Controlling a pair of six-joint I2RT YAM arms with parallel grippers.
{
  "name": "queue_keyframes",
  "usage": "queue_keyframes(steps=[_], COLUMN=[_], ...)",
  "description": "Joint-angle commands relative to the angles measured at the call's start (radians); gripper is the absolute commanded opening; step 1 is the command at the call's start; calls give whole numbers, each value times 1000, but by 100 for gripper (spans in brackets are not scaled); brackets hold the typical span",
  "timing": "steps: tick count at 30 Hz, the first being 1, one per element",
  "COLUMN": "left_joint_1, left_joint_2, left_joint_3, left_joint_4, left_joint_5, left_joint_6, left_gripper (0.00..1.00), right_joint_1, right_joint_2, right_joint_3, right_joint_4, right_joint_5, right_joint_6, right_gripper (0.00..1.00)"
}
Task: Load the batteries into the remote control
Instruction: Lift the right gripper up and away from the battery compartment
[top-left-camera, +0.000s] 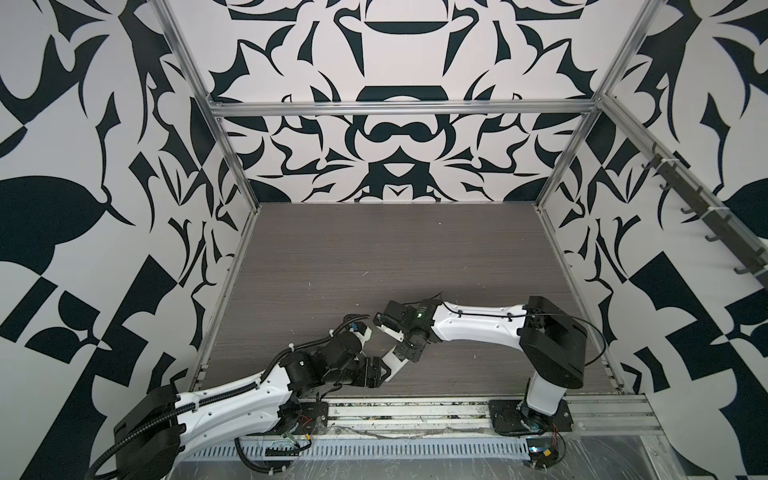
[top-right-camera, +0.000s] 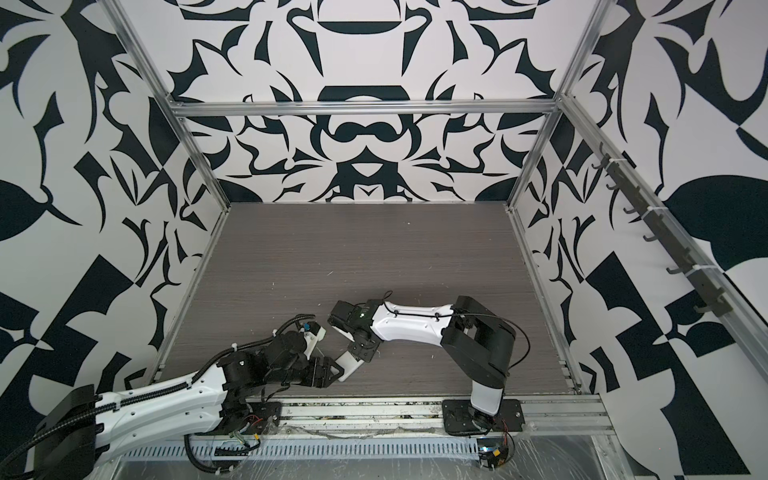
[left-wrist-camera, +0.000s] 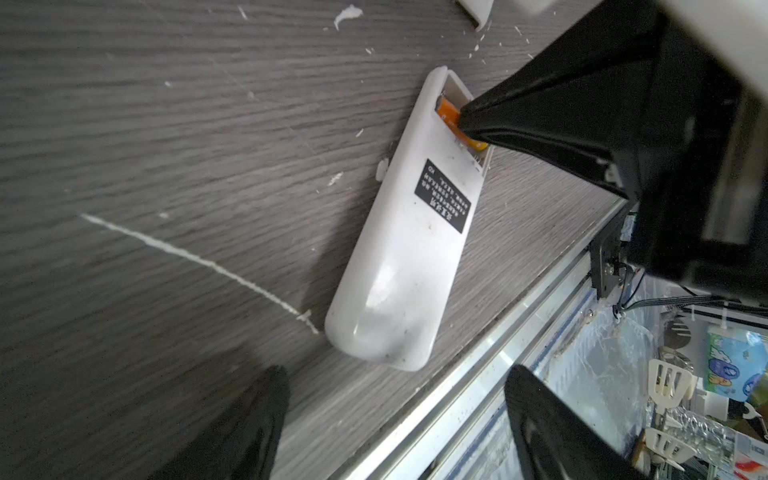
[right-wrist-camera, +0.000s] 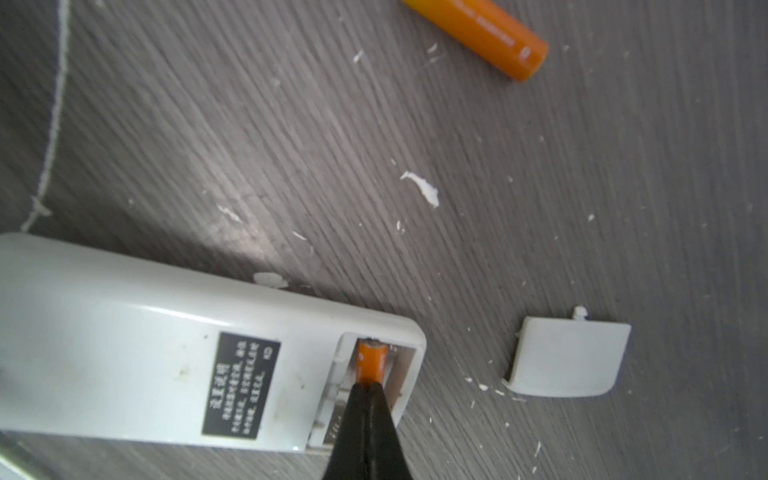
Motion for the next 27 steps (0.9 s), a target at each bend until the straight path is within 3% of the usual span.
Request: queue_keyframes(steps=[1, 7, 10, 17, 27], left_joint_1=[3, 3, -2, -141, -301], left_joint_2=[-7, 39, 109, 304, 671], left_joint_3=[-11, 52, 120, 309, 592], left_joint_4=[7, -46, -104, -205, -410], left_joint_5=[-10, -42, -75, -258, -451], left_joint_6=[2, 59, 99, 183, 204], left_gripper=[86, 86, 80, 76, 79], right_joint_1=[-5, -37, -75, -259, -391], right_joint_2=[-44, -217, -324, -546, -728], right_joint_3=[-14, -71, -121, -300, -405], right_joint_4=[-48, 20, 58, 151, 166], right_joint_5=[30, -38, -81, -209, -249], right_joint_6=[33, 127, 168, 214, 190], right_gripper=[6, 17, 24, 32, 34])
